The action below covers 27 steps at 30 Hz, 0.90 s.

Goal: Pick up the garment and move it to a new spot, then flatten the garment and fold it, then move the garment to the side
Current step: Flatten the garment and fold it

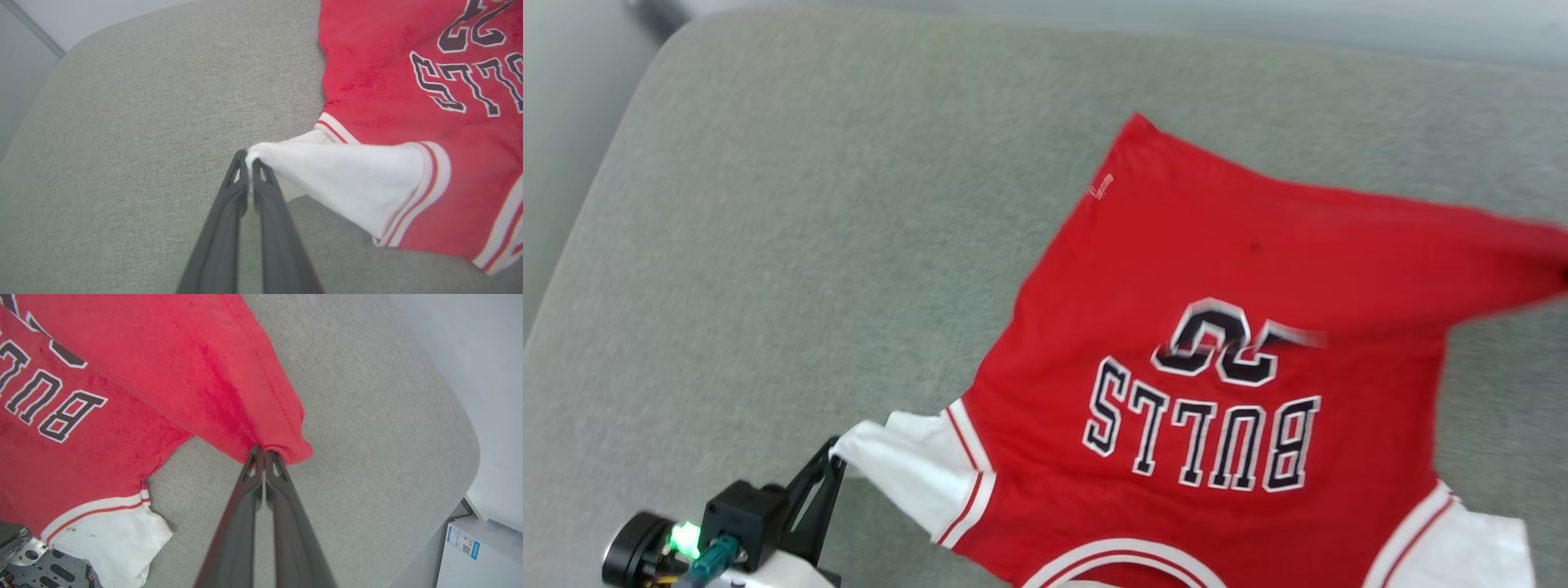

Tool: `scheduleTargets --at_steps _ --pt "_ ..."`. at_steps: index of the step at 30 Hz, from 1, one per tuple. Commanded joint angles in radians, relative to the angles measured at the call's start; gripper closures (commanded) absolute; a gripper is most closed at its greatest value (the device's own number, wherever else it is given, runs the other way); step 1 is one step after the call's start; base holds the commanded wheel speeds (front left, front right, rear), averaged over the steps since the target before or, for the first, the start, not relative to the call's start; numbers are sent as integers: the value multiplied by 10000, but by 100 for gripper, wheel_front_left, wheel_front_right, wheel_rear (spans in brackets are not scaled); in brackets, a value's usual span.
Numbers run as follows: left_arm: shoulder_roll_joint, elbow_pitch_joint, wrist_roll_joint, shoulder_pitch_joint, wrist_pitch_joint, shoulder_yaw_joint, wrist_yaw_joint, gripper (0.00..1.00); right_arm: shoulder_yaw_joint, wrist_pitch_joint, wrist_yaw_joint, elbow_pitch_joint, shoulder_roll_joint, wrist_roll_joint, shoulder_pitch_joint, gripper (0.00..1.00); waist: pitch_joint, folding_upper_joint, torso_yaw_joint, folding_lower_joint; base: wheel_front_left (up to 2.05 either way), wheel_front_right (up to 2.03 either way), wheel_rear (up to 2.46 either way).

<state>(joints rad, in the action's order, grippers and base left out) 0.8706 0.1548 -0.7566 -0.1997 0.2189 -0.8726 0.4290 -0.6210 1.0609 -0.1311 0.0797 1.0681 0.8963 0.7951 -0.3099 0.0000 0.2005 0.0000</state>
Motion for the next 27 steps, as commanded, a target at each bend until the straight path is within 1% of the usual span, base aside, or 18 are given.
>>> scheduleTargets --at_steps 1,6,10,14,17,19,22,23,24,25,27 --pt "27 21 -51 118 48 1 53 100 -47 -107 7 85 155 79 -364 100 468 0 -478 0 0 0 0" --pt "176 136 -191 414 50 45 195 100 -92 -1072 7 181 1079 667 -2502 100 746 0 -889 0 0 0 0" --pt "268 178 -296 542 40 105 299 100 -268 -1851 7 53 1526 1077 -4411 100 906 0 -1124 0 0 0 0" --pt "274 202 -357 685 89 126 342 100 -504 -2716 7 -159 1628 1381 -6271 100 1012 0 -1278 0 0 0 0" --pt "221 200 -380 699 124 146 358 100 -511 -3226 7 -341 1426 1587 -7344 100 1017 0 -1344 0 0 0 0" --pt "224 187 -399 697 139 167 359 100 -428 -3559 7 -425 1349 1617 -7919 100 1000 0 -1396 0 0 0 0" --pt "226 164 -415 689 146 183 362 100 -180 -3891 7 -461 1238 1515 -8373 100 999 0 -1451 0 0 0 0" --pt "218 158 -416 679 143 180 359 100 -28 -4009 7 -498 1180 1455 -8416 89 1014 0 -1462 0 0 0 0" --pt "210 155 -418 676 134 167 352 100 136 -4115 7 -528 1110 1412 -8439 13 1037 0 -1468 0 0 0 0" --pt "206 148 -428 690 130 159 356 100 288 -4221 7 -532 1039 1311 -8419 0 1066 0 -1481 0 0 0 0" --pt "187 146 -428 704 115 128 349 100 670 -4325 7 -519 964 1243 -8321 0 1110 0 -1465 0 0 0 0"
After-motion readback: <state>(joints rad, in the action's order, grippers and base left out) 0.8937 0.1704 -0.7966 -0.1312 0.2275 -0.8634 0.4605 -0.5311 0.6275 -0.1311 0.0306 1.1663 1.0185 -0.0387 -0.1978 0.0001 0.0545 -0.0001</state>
